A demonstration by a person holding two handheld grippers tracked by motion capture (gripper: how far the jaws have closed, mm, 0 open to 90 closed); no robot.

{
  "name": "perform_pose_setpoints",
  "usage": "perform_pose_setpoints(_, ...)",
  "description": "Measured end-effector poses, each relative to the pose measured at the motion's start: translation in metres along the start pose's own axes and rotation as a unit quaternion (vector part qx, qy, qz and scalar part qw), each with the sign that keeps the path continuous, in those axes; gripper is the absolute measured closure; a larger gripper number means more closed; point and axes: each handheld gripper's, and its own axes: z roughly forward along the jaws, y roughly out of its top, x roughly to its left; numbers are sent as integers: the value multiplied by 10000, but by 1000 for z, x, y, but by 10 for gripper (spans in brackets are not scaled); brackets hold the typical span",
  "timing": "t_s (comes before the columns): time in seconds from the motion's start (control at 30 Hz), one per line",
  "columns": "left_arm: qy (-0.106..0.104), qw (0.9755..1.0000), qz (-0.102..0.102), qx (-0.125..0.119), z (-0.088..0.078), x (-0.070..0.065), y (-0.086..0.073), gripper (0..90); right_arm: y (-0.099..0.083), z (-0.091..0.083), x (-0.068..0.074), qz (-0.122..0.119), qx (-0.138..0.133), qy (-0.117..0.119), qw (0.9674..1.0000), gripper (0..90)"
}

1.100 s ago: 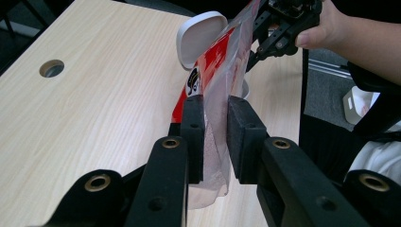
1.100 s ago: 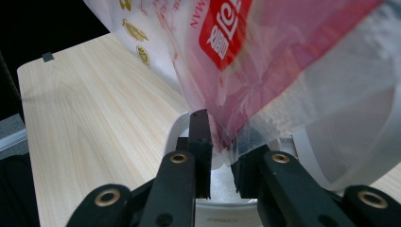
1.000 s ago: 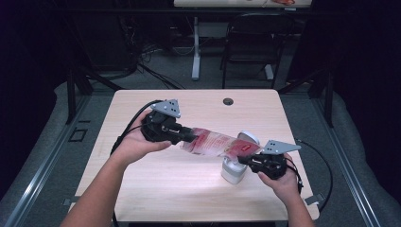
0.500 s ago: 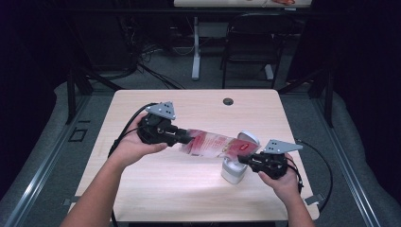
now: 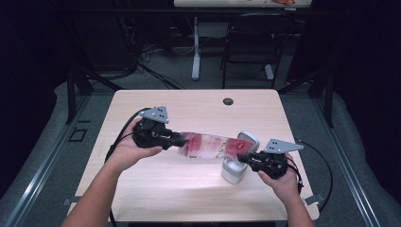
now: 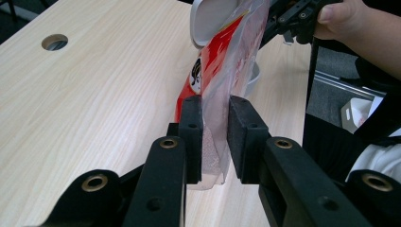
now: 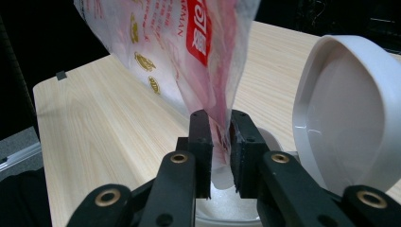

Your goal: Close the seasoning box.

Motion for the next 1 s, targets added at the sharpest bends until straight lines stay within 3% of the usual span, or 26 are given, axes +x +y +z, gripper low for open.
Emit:
perform_pose_setpoints(0.53,-30,9998,-205,-66,4,5,-19,768,0,0,0,96,-132,74,9998,778)
perform_pose_setpoints(1.0,-15,9995,-287,-157,4,8,-33,766,9,0,4,-146,41,65,9999,853)
